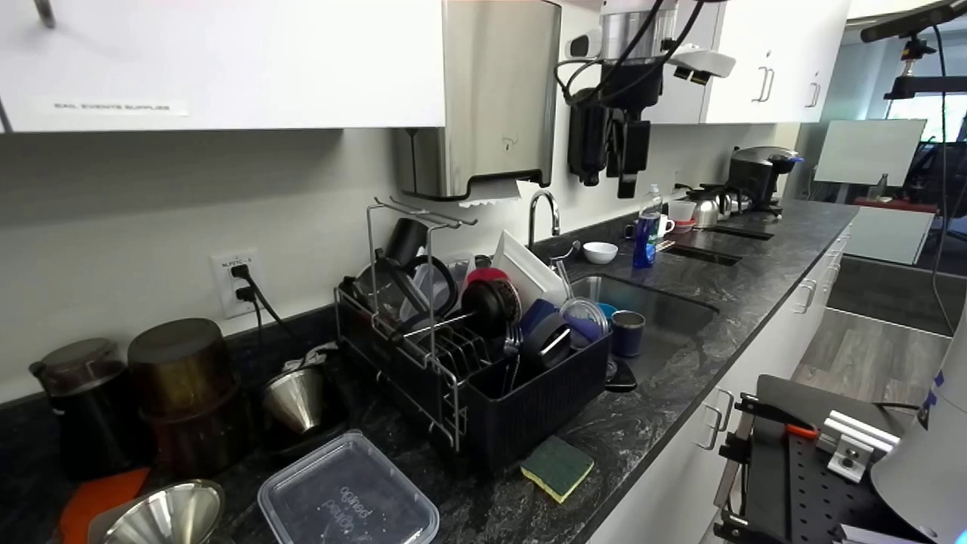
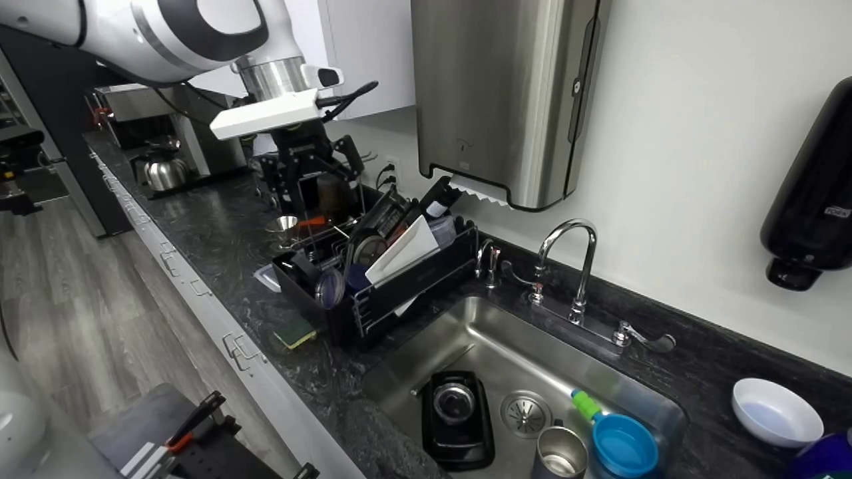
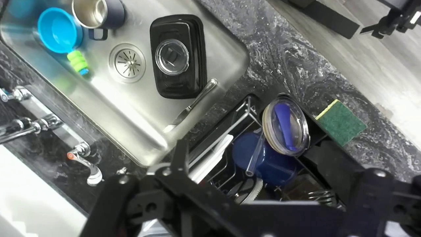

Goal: Take the straw from the dish rack and put it in the mug in the sink

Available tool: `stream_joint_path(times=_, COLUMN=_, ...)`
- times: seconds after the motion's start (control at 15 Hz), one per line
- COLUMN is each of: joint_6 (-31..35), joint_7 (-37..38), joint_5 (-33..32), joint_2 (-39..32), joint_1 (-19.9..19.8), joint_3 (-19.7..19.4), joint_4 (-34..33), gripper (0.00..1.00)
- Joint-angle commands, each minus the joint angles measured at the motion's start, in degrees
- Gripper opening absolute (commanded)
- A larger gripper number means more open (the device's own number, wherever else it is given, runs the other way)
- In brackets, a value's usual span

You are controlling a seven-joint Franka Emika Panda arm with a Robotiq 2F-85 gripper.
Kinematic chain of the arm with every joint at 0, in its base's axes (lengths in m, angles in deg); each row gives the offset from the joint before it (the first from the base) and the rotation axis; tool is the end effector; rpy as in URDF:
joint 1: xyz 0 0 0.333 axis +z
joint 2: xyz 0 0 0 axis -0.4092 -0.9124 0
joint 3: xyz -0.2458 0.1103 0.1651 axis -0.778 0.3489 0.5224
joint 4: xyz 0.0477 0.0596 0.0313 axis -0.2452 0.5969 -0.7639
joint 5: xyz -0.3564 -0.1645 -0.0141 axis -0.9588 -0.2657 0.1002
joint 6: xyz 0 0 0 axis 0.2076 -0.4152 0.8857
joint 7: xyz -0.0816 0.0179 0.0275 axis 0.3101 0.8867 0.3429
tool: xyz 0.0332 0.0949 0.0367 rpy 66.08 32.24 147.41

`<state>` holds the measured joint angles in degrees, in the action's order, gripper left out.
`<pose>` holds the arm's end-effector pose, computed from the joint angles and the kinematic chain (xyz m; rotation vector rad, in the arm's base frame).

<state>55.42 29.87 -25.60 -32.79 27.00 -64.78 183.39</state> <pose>0.4177 -0.0012 0.4813 2.8307 0.7911 0.0186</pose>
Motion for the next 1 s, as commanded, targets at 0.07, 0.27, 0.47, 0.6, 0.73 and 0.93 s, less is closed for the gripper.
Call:
stream_joint_path(times=0.07, joint_6=7.1, joint_7=-17.3, joint_5=4.0, joint_2=-3.4, joint_1=2.5, joint_3=-6.9, joint_4=0.7, gripper=1.0)
stream_joint_path(times=0.27, joint_6=11.8, joint_7=-30.5, joint_5=9.7, joint_2=-6.9, joint_1=2.7, joint_3=-10.5, joint_4=0.7, gripper=1.0)
stream_joint_path(times=0.47, joint_6=15.1, joint_7=-44.8, joint_5=17.0, joint_2=-11.3, joint_1=4.1, joint_3=-14.6, joint_4=0.0, gripper=1.0)
stream_joint_path(times=0.6, joint_6=15.3, joint_7=-54.1, joint_5=23.0, joint_2=-14.1, joint_1=2.4, joint_3=-14.0, joint_4=-0.8, gripper=1.0)
stream_joint_path(times=0.73, joint_6=14.0, joint_7=-61.5, joint_5=28.5, joint_2=-16.9, joint_1=1.5, joint_3=-13.9, joint_4=-2.1, gripper=1.0)
stream_joint_path(times=0.93, joint_6=14.7, joint_7=-59.6, joint_5=27.9, joint_2=-16.5, joint_1=-0.8, joint_3=-11.3, joint_4=-1.0, gripper=1.0)
